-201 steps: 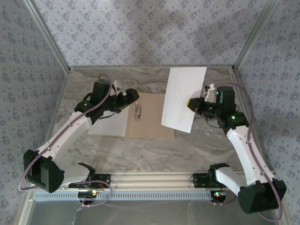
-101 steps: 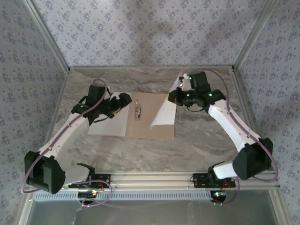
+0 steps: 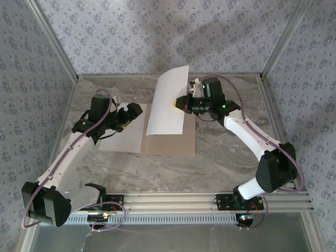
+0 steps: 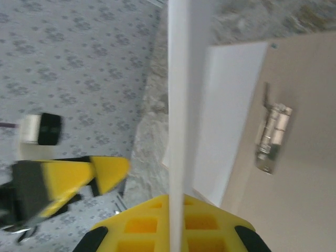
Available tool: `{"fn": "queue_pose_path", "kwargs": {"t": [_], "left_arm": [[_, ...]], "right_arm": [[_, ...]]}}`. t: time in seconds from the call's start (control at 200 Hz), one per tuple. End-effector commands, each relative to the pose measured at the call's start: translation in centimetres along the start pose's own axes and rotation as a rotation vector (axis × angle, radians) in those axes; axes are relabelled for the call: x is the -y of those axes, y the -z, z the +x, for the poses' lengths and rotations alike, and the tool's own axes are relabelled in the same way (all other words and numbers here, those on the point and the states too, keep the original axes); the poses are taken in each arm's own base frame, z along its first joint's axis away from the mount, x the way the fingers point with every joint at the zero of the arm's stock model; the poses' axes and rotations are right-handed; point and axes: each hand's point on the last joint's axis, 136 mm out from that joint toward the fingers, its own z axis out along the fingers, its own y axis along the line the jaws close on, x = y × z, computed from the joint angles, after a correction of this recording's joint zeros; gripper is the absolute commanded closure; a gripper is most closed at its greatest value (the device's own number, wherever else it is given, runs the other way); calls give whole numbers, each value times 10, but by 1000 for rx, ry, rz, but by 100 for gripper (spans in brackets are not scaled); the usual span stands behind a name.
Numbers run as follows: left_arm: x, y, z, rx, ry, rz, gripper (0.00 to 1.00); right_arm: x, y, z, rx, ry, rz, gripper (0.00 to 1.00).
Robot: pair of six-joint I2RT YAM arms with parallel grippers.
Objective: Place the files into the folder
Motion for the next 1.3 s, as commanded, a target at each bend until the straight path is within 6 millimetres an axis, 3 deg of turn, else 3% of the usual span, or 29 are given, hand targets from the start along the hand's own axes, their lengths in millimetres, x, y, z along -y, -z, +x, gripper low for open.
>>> {"fn": "queue_pose_path", "kwargs": {"t": [0.0,0.25,0.375,0.54,0.964,1.294], "left_arm": [[-4,3,3,-6,-5,-7,8],[-4,3,3,-9,0,-7,8],[-4,3,3,-10,0,-8,8],[-7,2,5,-14,5,-11,7],[-9,0,6,-21,5,-17,7],[-11,-1,7,-26,9,-20,7]], "right_arm": [[48,-16,16,-28,-78,36,100],[130,-45,43,-113,-171,130,100],[152,-51,51,-125,-178,177,100],[164,-49,56,-120,-170,219,100],[171,-41,64,-128,-107,233,100],[174,-46,72,-169,-84,187,100]]}}
